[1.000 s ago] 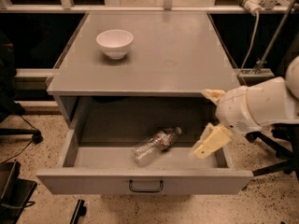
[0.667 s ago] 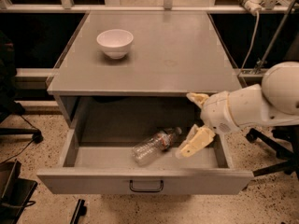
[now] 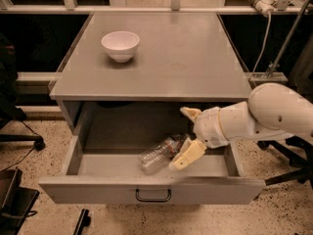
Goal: Pick water bottle from top drawer and place on counter
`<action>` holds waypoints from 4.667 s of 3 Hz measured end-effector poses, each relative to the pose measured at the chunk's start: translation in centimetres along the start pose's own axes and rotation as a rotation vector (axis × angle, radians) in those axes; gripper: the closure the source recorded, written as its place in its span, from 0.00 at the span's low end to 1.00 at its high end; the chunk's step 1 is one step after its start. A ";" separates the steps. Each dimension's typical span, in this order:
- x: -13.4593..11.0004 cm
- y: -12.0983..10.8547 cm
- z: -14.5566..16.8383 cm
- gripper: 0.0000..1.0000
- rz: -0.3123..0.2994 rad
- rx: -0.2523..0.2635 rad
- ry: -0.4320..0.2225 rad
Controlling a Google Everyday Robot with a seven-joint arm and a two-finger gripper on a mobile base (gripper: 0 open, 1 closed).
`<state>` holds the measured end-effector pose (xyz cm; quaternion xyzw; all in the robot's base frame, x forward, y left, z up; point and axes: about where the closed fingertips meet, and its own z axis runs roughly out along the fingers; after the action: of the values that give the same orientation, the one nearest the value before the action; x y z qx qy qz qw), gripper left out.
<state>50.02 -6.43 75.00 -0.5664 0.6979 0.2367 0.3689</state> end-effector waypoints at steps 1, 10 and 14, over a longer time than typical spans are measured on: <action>0.8 0.0 1.5 0.00 0.015 0.015 -0.013; 8.0 -0.5 11.0 0.00 -0.066 -0.005 0.020; 8.0 -0.5 11.1 0.88 -0.066 -0.005 0.020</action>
Offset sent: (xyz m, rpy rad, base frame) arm 0.0298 0.0183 -0.0405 0.0250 -0.0619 -0.0405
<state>52.54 -3.19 61.98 -0.5923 0.6819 0.2207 0.3681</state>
